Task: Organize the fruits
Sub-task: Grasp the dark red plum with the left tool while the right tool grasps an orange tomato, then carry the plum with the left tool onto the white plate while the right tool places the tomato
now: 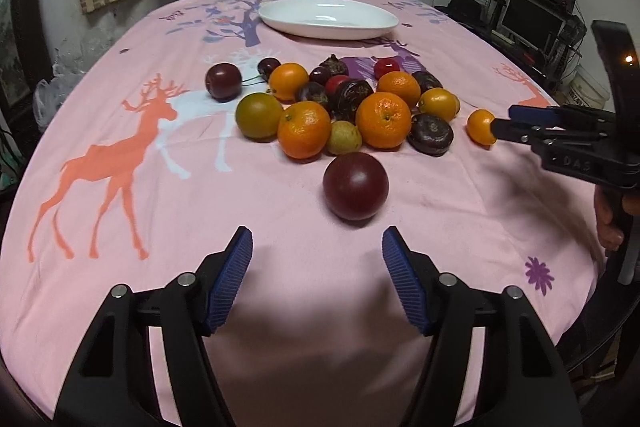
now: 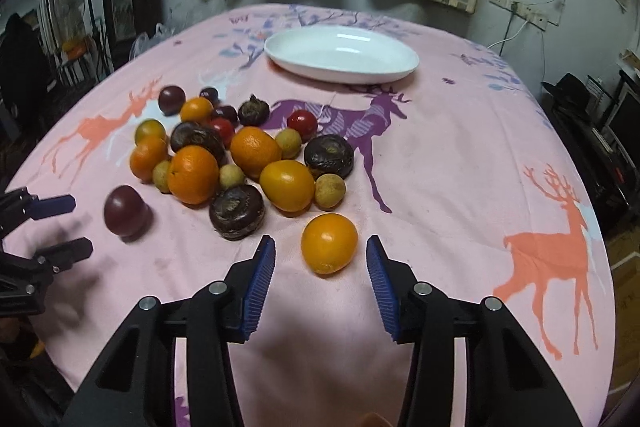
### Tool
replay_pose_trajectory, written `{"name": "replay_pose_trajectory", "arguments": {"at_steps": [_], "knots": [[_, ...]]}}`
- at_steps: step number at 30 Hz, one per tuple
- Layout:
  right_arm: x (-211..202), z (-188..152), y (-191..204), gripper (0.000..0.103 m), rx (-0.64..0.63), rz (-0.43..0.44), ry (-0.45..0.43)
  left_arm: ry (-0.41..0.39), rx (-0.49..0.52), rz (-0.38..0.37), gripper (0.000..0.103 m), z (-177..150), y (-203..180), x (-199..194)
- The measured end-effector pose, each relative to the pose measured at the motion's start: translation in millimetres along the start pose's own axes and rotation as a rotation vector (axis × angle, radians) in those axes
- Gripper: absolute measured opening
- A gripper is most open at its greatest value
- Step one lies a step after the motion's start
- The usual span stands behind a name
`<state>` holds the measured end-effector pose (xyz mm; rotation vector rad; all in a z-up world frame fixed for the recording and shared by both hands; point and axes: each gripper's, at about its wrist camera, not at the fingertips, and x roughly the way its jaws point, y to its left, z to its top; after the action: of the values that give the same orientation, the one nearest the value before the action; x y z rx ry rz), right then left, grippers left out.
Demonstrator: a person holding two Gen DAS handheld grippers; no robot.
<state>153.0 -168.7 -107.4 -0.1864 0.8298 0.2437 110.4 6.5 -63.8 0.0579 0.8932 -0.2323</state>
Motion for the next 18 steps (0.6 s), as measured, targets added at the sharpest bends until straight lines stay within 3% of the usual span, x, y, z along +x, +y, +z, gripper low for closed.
{"name": "replay_pose_trajectory", "arguments": {"at_steps": [10, 14, 18], "knots": [[35, 3, -7, 0.048, -0.005, 0.056, 0.095, 0.07, -0.01, -0.068, 0.065, 22, -7, 33], [38, 3, -8, 0.037, -0.007, 0.069, 0.1, 0.097, 0.003, -0.078, 0.051, 27, -12, 44], [37, 2, -8, 0.037, -0.017, 0.072, 0.095, 0.095, 0.013, -0.088, 0.042, 32, -16, 47]]}}
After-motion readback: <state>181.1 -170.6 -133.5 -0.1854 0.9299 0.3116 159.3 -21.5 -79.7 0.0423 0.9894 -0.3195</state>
